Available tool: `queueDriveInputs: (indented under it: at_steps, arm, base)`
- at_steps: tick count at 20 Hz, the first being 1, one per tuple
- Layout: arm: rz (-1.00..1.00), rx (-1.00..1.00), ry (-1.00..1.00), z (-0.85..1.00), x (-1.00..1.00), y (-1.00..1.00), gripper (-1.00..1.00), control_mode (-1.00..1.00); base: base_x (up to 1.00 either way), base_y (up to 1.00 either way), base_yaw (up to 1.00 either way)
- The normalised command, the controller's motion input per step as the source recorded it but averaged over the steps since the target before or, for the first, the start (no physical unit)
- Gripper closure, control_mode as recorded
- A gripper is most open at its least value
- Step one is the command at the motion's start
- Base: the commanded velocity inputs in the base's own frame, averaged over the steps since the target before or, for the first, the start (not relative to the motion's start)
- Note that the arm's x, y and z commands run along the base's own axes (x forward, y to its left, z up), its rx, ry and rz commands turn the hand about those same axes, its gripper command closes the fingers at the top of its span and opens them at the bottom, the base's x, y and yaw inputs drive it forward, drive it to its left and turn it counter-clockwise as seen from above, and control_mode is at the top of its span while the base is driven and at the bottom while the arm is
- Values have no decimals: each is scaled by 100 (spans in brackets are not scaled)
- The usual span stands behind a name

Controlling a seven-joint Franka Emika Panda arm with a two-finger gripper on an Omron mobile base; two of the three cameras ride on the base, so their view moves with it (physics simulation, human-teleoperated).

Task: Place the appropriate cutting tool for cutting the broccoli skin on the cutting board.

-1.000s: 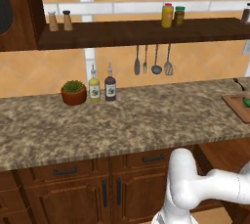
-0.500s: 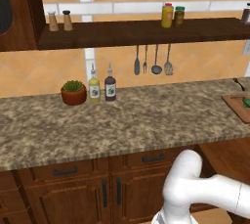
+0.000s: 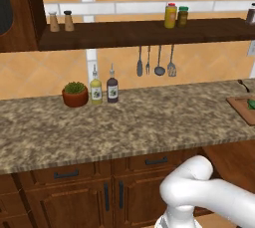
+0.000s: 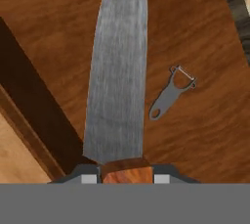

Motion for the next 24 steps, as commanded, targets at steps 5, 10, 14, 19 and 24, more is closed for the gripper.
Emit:
queueDriveInputs:
  at_steps: [5, 10, 14, 19, 24]
  arm:
    - [21, 10, -1, 34, 61, 5, 100, -100]
    - [9, 10, 0, 5, 97, -3, 100, -100]
    - [2, 8, 0, 1, 97, -8, 100, -100]
    - [0, 0, 0, 0, 88, 0, 100, -100]
    - [0, -2, 0, -11, 59, -3, 100, -100]
  base:
    - [0, 0, 0]
    - [0, 0, 0]
    - [0, 0, 0]
    - [0, 0, 0]
    - [0, 0, 0]
